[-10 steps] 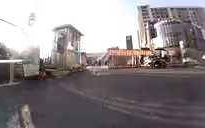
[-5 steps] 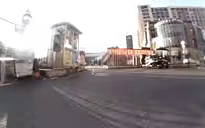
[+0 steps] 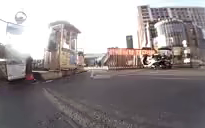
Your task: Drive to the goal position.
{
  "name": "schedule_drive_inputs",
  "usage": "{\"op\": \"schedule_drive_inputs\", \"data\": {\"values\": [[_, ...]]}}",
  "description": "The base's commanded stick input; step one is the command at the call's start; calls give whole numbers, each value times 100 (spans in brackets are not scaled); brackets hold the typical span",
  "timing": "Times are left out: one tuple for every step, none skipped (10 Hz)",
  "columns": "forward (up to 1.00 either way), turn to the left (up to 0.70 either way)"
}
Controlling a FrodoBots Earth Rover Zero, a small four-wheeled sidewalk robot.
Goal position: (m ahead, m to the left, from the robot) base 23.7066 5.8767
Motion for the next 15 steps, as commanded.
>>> {"op": "schedule_drive_inputs", "data": {"values": [[70,0],[70,0],[70,0],[70,0],[70,0],[70,0],[70,0],[70,0],[70,0],[70,0],[70,0],[70,0],[70,0],[70,0],[70,0]]}}
